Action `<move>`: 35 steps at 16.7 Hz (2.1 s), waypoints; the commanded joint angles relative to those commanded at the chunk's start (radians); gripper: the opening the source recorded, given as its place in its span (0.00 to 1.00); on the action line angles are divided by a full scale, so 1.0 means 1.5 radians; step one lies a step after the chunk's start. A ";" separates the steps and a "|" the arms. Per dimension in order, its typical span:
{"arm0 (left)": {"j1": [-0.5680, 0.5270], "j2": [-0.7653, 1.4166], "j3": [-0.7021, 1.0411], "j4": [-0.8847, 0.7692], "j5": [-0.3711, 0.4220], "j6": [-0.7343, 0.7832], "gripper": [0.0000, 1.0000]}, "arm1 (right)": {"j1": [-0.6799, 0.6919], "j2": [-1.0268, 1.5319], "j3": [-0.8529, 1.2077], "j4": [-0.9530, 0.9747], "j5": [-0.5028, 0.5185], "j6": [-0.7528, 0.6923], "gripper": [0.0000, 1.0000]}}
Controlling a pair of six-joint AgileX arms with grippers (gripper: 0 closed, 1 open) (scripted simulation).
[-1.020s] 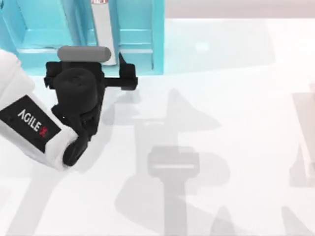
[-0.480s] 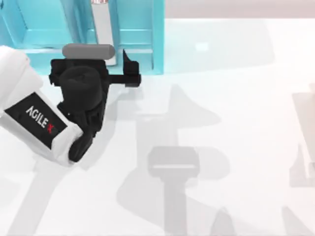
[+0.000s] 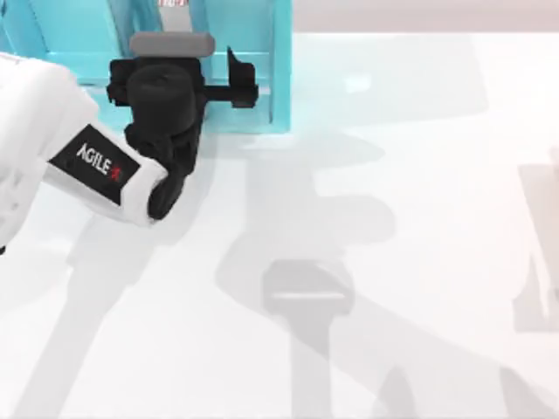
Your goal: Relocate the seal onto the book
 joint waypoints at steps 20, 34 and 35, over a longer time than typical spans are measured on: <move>0.008 0.019 0.036 -0.020 0.008 0.000 0.00 | 0.000 0.000 0.000 0.000 0.000 0.000 1.00; -0.022 -0.091 -0.010 -0.083 -0.021 -0.002 0.00 | 0.000 0.000 0.000 0.000 0.000 0.000 1.00; -0.031 -0.134 -0.027 -0.107 -0.032 -0.003 0.00 | 0.000 0.000 0.000 0.000 0.000 0.000 1.00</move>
